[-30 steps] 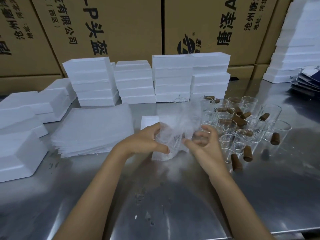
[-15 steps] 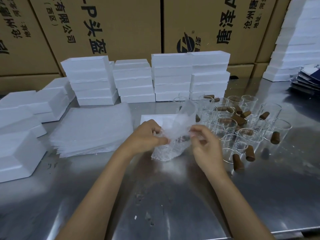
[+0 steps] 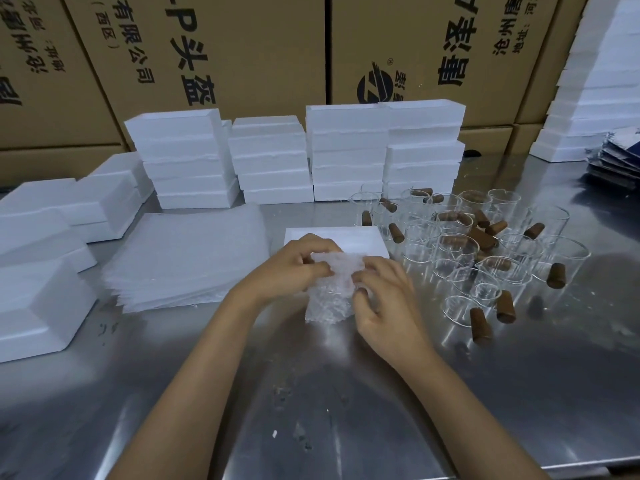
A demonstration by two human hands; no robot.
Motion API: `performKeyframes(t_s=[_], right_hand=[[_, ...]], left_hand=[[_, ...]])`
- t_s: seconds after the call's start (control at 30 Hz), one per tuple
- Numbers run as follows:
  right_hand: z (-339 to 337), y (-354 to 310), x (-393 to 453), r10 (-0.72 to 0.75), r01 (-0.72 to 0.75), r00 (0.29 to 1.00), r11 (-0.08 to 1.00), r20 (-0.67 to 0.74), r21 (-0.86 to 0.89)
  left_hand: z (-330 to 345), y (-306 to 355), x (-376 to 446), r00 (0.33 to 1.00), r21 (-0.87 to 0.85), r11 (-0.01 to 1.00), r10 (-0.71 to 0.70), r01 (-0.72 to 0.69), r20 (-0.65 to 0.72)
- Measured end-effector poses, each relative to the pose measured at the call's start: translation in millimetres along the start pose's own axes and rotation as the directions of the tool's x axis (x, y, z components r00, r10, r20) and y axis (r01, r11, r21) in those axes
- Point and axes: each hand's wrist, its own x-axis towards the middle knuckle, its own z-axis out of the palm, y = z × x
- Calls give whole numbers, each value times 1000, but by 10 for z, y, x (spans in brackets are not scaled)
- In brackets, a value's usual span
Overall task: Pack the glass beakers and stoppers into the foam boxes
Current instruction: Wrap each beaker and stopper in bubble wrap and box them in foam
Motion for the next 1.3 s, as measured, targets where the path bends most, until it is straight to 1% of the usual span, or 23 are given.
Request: performKeyframes(t_s=[0.07, 0.13, 0.2, 0.23, 0.3, 0.33, 0.4, 0.47, 0.5, 0.57, 0.6, 0.67, 0.77, 0.8, 0.87, 0.9, 1.03, 1.1, 1.13, 1.2, 1.23, 1.27, 1.3], right_hand=[[-19, -27, 8, 53, -47, 996, 996, -75, 81], [-47, -61, 8, 43, -36, 995, 996, -89, 79], [-44, -81, -11, -10, 10, 1000, 1000, -21, -9], [-34, -85, -24, -13, 13, 1000, 998, 13, -55], [-9, -90, -46, 8, 0, 998, 991, 61, -135], [4, -89, -51, 21, -5, 996, 984, 86, -179], [35, -81, -39, 27, 13, 990, 961, 139, -277], [67, -73, -13, 32, 28, 985, 940, 168, -340], [79, -74, -3, 37, 26, 985, 936, 170, -351], [89, -81, 1, 40, 16, 987, 939, 156, -344], [88, -89, -4, 39, 8, 989, 946, 140, -324], [71, -100, -18, 42, -22, 996, 970, 75, -242], [27, -94, -10, 113, -119, 991, 988, -65, -95], [18, -81, -1, 169, -173, 982, 984, -80, -49], [14, -33, 23, 272, -269, 960, 962, -65, 45], [14, -5, 35, 298, -291, 953, 952, -63, 99], [-10, 39, 62, 417, -357, 903, 862, -102, 360], [-20, 50, 68, 467, -366, 874, 815, -136, 449], [-23, 53, 68, 484, -364, 862, 799, -153, 479], [-23, 63, 71, 518, -376, 839, 772, -166, 512], [-18, 71, 73, 529, -385, 833, 765, -163, 516], [-11, 78, 73, 532, -392, 831, 766, -160, 510], [-3, 82, 75, 529, -395, 834, 771, -155, 500]], left_hand=[[1, -23, 16, 999, 56, 998, -19, 21, -43], [37, -48, 20, 998, 166, 985, -27, 37, -61], [85, -50, 13, 999, 256, 966, -40, 47, -34], [95, -35, 4, 998, 271, 960, -66, 67, -11], [70, 25, -23, 992, 228, 966, -128, 123, 10], [48, 53, -34, 992, 184, 975, -126, 123, 3], [-2, 89, -51, 998, 157, 987, -37, 44, -49], [-39, 74, -50, 995, 188, 982, 27, -8, -100], [-43, 59, -48, 994, 220, 976, 27, -3, -105], [-12, 26, -32, 997, 339, 940, -18, 41, -73], [16, 5, -28, 997, 397, 915, -51, 68, -52], [73, -5, -40, 993, 452, 885, -116, 114, -24], [101, 31, -61, 985, 482, 860, -162, 166, -50], [101, 43, -65, 987, 500, 851, -149, 162, -66], [107, 50, -63, 993, 548, 829, -72, 111, -92], [114, 55, -67, 995, 557, 826, -43, 86, -91], [152, 45, -92, 999, 574, 817, -34, 50, -40], [111, 51, -84, 998, 550, 835, 19, 17, -61], [67, 61, -79, 993, 495, 869, 53, 6, -105], [-42, 79, -55, 954, 330, 944, 123, -27, -275], [-89, 72, -37, 909, 265, 963, 157, -53, -386], [-120, 47, -16, 853, 237, 968, 191, -82, -486], [-128, 10, 9, 800, 241, 964, 229, -110, -554]])
